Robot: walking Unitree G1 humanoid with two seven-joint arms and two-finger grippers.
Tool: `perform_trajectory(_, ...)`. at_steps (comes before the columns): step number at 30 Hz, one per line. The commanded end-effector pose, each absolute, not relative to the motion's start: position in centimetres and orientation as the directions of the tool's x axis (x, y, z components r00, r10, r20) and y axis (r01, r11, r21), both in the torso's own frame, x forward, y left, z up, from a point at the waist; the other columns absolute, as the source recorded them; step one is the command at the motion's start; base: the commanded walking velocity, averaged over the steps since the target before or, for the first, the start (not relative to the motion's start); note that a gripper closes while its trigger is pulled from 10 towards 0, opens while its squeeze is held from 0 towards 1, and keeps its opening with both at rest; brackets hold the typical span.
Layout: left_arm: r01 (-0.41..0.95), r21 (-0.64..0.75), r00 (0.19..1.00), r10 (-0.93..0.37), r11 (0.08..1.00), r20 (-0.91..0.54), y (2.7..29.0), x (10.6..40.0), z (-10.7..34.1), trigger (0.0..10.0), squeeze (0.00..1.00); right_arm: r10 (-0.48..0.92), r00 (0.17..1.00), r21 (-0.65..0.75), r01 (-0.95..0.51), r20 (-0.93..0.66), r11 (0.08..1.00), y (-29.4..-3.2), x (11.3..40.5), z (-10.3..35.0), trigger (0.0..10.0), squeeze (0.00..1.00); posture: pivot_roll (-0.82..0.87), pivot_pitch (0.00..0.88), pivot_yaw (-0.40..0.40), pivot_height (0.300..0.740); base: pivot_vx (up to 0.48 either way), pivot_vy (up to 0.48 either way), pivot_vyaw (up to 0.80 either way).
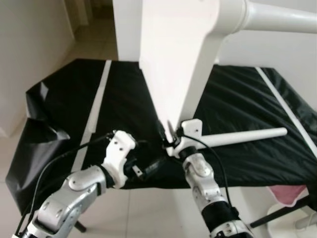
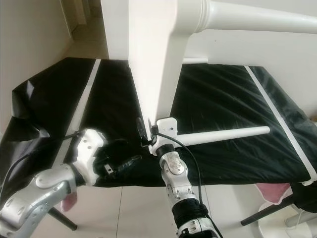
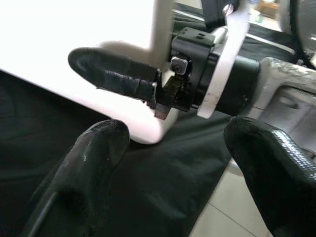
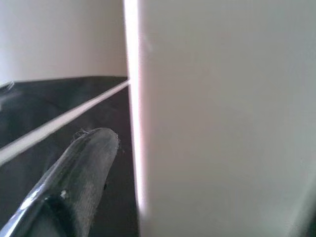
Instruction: Building children table
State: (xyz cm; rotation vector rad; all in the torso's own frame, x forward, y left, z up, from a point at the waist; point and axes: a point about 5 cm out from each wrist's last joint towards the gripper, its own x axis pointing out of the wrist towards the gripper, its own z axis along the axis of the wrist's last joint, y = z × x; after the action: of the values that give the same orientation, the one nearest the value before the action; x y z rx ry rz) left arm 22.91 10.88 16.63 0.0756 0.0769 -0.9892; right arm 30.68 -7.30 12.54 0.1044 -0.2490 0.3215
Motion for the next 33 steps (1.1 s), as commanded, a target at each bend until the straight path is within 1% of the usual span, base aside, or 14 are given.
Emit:
perform_trajectory(1, 0.948, 0.0, 0.316, -0.943, 0.318, -0.106, 10.2, 21.5, 16.7, 10.0, 0.0, 0.294, 0.921, 0.053, -0.317, 0.254, 0.947, -8.0, 30.3, 12.3, 10.0, 0.0, 0.08, 0.0, -0.07, 0.74, 0.0, 0.0, 0.0)
perform_trajectory(3, 0.949, -0.001, 0.313, -0.944, 0.315, -0.107, 10.2, 21.5, 16.8, 10.0, 0.0, 0.291, 0.923, 0.046, -0.312, 0.252, 0.949, -8.4, 30.0, 12.2, 10.0, 0.0, 0.08, 0.0, -0.07, 0.74, 0.0, 0.0, 0.0)
perform_trajectory(5, 0.951, 0.003, 0.308, -0.945, 0.309, -0.112, 10.2, 21.4, 16.8, 10.0, 0.0, 0.287, 0.927, 0.034, -0.303, 0.24, 0.952, -9.4, 29.2, 11.8, 10.0, 0.0, 0.08, 0.0, -0.069, 0.74, 0.0, 0.0, 0.0)
perform_trajectory(6, 0.951, 0.003, 0.308, -0.945, 0.309, -0.112, 10.2, 21.4, 16.8, 10.0, 0.0, 0.287, 0.927, 0.034, -0.303, 0.24, 0.952, -9.4, 29.2, 11.8, 10.0, 0.0, 0.08, 0.0, -0.069, 0.74, 0.0, 0.0, 0.0)
perform_trajectory(9, 0.956, -0.006, 0.292, -0.95, 0.294, -0.108, 10.2, 21.3, 17.1, 10.0, 0.0, 0.252, 0.941, 0.003, -0.26, 0.225, 0.966, -11.5, 27.7, 11.4, 10.0, 0.0, 0.07, 0.0, -0.065, 0.74, 0.0, 0.0, 0.0)
perform_trajectory(10, 0.956, -0.006, 0.292, -0.95, 0.294, -0.108, 10.2, 21.3, 17.1, 10.0, 0.0, 0.252, 0.941, 0.003, -0.26, 0.225, 0.966, -11.5, 27.7, 11.4, 10.0, 0.0, 0.07, 0.0, -0.065, 0.74, 0.0, 0.0, 0.0)
perform_trajectory(13, 0.965, -0.032, 0.255, -0.96, 0.26, -0.114, 10.1, 21.0, 17.0, 10.0, 0.0, 0.211, 0.955, -0.017, -0.212, 0.208, 0.977, -13.5, 26.7, 11.2, 10.0, 0.0, 0.06, 0.0, -0.056, 0.74, 0.0, 0.0, 0.0)
perform_trajectory(15, 0.969, -0.046, 0.234, -0.965, 0.241, -0.12, 10.1, 20.8, 16.9, 10.0, 0.0, 0.195, 0.96, -0.023, -0.194, 0.202, 0.981, -14.2, 26.4, 11.2, 10.0, 0.0, 0.06, 0.0, -0.055, 0.74, 0.0, 0.0, 0.0)
perform_trajectory(19, 0.974, -0.059, 0.21, -0.97, 0.219, -0.126, 10.1, 20.6, 16.8, 10.0, 0.0, 0.195, 0.962, -0.03, -0.193, 0.193, 0.981, -14.5, 26.1, 11.2, 10.0, 0.0, 0.06, 0.0, -0.053, 0.74, 0.0, 0.0, 0.0)
perform_trajectory(20, 0.977, -0.066, 0.192, -0.972, 0.202, -0.137, 10.1, 20.5, 16.7, 10.0, 0.0, 0.206, 0.962, -0.032, -0.204, 0.178, 0.978, -14.6, 25.7, 11.0, 10.0, 0.0, 0.06, 0.0, -0.052, 0.74, 0.0, 0.0, 0.0)
perform_trajectory(22, 0.977, -0.066, 0.192, -0.972, 0.202, -0.137, 10.1, 20.5, 16.7, 10.0, 0.0, 0.206, 0.962, -0.032, -0.204, 0.178, 0.978, -14.6, 25.7, 11.0, 10.0, 0.0, 0.06, 0.0, -0.052, 0.74, 0.0, 0.0, 0.0)
perform_trajectory(28, 0.981, -0.072, 0.169, -0.974, 0.181, -0.149, 10.2, 20.3, 16.7, 10.0, 0.0, 0.257, 0.957, -0.056, -0.252, 0.132, 0.966, -14.5, 24.4, 10.4, 10.0, 0.0, 0.06, 0.0, -0.052, 0.74, 0.0, 0.0, 0.0)
perform_trajectory(33, 0.981, -0.092, 0.155, -0.976, 0.17, -0.151, 10.4, 20.2, 16.6, 10.0, 0.0, 0.254, 0.96, -0.06, -0.249, 0.115, 0.967, -14.9, 23.3, 10.2, 10.0, 0.0, 0.06, 0.0, -0.056, 0.74, 0.0, 0.0, 0.0)
